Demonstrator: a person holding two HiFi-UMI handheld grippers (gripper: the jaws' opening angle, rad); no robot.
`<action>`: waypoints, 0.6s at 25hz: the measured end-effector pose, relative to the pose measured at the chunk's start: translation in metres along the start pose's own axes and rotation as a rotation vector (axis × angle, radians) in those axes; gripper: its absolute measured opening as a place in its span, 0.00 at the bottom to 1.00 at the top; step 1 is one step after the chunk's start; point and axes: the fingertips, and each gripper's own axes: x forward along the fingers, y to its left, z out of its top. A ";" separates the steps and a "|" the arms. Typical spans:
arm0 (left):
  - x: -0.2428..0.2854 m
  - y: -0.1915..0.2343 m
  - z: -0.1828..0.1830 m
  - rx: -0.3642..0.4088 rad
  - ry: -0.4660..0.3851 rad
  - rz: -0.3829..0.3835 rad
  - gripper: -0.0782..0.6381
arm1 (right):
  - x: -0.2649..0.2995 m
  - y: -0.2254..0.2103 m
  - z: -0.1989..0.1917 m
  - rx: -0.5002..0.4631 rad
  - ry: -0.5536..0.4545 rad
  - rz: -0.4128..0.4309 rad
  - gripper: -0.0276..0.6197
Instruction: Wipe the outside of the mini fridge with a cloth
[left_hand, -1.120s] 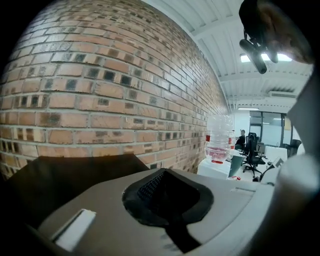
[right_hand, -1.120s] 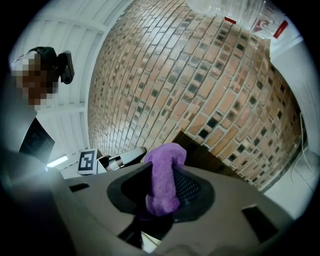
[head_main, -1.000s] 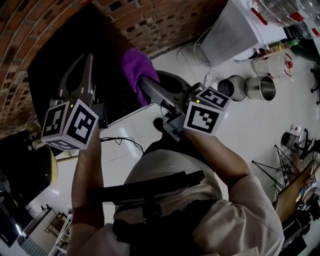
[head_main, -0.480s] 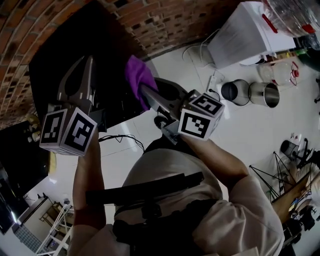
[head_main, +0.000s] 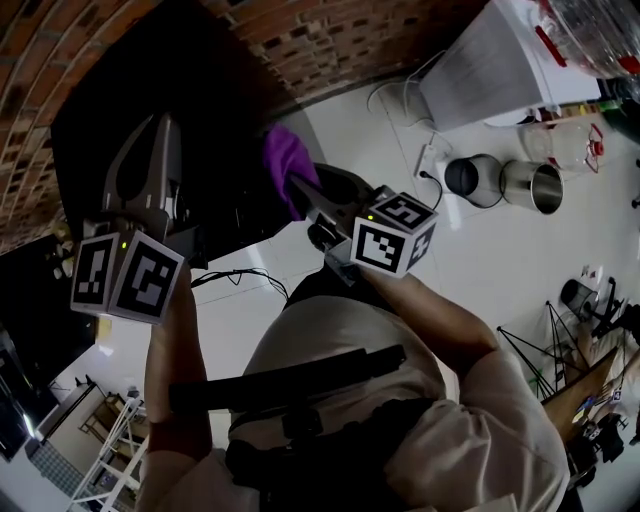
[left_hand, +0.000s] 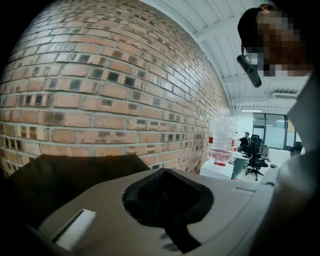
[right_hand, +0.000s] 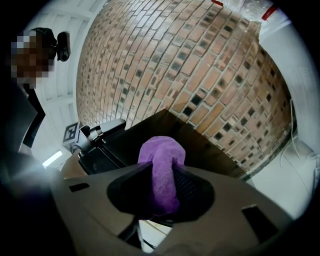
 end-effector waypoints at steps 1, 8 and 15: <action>0.000 0.000 0.000 0.000 0.000 0.000 0.12 | 0.000 -0.004 -0.003 0.003 0.005 -0.004 0.22; 0.001 -0.001 0.000 -0.002 -0.002 -0.002 0.12 | 0.007 -0.039 -0.026 -0.003 0.044 -0.069 0.22; 0.000 0.000 0.001 -0.001 -0.002 0.000 0.12 | 0.017 -0.080 -0.052 -0.009 0.089 -0.147 0.22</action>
